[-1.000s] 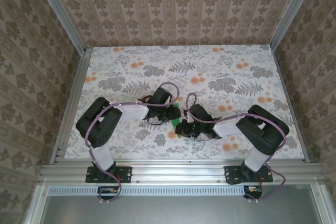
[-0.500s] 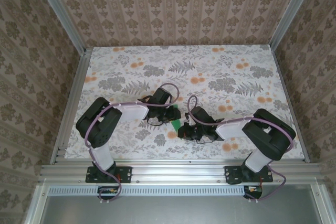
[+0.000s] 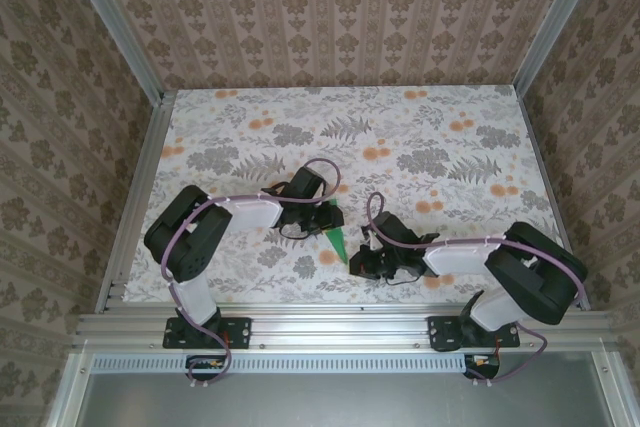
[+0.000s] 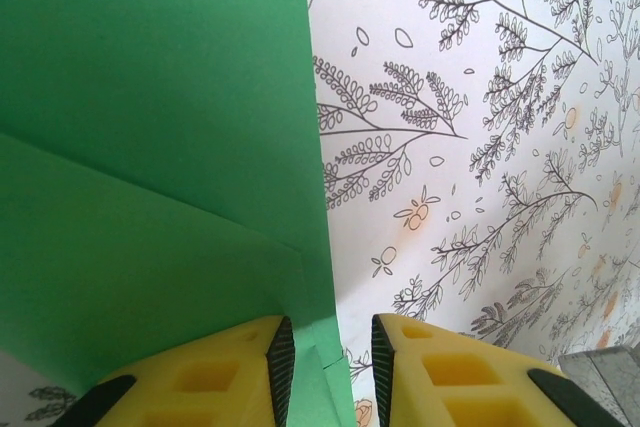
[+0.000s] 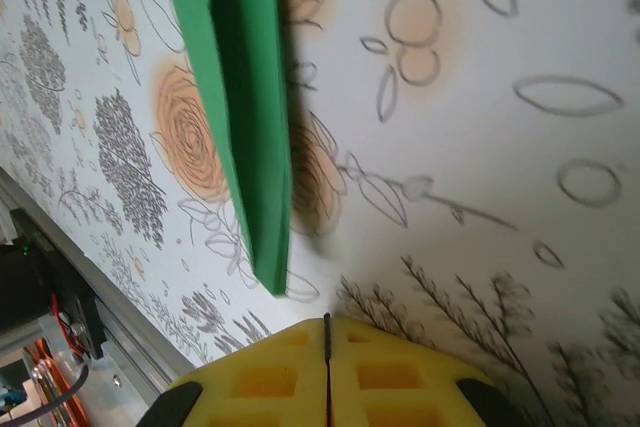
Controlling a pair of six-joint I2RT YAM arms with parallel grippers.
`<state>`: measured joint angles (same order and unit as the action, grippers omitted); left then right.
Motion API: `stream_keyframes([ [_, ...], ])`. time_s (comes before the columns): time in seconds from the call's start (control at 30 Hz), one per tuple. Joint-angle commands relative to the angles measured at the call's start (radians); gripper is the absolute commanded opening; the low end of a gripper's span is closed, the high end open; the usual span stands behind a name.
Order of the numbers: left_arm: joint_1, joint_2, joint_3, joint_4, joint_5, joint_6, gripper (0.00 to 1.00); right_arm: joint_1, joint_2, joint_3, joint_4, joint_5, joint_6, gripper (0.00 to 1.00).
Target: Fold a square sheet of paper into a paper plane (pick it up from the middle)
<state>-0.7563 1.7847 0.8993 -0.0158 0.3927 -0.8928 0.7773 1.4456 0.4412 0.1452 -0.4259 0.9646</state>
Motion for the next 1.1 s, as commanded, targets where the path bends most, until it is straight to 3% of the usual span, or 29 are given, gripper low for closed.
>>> stream_keyframes([
  [0.0,0.01,-0.001,-0.015,-0.03,-0.033,0.011,0.31,0.008,-0.048,0.021,-0.062,0.026,-0.009,0.08],
  [0.2,0.008,-0.001,-0.002,-0.029,-0.027,0.014,0.31,-0.005,-0.062,0.119,-0.028,0.079,-0.007,0.09],
  [0.6,0.005,-0.001,0.002,-0.032,-0.018,0.015,0.32,-0.04,0.185,0.163,0.168,0.047,0.06,0.09],
  [0.87,0.012,-0.055,0.034,-0.053,0.0,0.048,0.36,-0.042,0.226,0.139,-0.051,0.101,-0.018,0.05],
  [1.07,0.041,-0.157,0.089,-0.116,0.018,0.116,0.46,-0.042,0.243,0.12,-0.078,0.102,-0.024,0.05],
])
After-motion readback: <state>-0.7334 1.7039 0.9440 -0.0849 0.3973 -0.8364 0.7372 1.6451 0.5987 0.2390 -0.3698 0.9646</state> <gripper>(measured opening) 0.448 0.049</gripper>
